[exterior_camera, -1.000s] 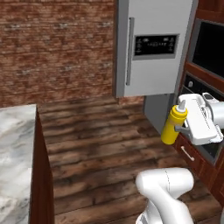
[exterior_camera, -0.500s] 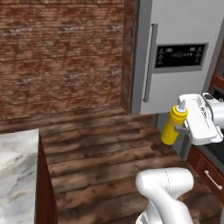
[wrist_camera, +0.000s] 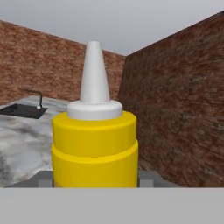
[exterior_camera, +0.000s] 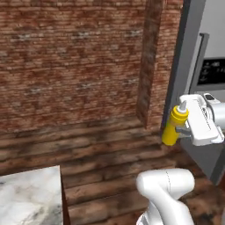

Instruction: Place the ketchup and mustard from the counter to the top shelf of the fridge. If the existing items in the fridge are on the top shelf, move them to other shelves.

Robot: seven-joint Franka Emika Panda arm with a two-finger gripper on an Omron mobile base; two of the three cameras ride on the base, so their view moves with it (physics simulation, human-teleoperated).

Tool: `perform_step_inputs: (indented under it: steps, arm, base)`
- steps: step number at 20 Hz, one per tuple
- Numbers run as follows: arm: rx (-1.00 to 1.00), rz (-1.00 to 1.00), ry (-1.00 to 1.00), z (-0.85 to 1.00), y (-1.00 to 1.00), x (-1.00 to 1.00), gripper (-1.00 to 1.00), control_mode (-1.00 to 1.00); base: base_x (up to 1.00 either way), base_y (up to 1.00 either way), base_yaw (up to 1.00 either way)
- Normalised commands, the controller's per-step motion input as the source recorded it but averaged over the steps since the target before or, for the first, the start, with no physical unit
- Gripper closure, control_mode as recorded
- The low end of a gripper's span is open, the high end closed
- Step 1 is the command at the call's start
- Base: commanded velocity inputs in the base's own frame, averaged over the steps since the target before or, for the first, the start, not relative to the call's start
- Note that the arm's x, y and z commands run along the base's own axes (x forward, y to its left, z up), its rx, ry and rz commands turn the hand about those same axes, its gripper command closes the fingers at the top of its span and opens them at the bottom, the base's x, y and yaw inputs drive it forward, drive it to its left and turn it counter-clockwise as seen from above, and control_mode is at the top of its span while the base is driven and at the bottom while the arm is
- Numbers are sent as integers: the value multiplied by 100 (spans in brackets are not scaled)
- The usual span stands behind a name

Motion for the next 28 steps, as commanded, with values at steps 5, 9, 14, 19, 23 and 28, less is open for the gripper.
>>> perform_step_inputs:
  steps: [5,9,14,19,23,28]
  arm:
    - [0,0,0,0,0,0,100,100]
    - [0,0,0,0,0,0,100,100]
    - [0,0,0,0,0,0,100,100]
    - [0,0,0,0,0,0,100,100]
    - [0,0,0,0,0,0,100,100]
    - [0,0,0,0,0,0,100,100]
  base:
    - [100,74,1]
    - [100,58,0]
    - [100,44,0]
    - [100,10,-1]
    - [100,0,-4]
    - [100,0,-9]
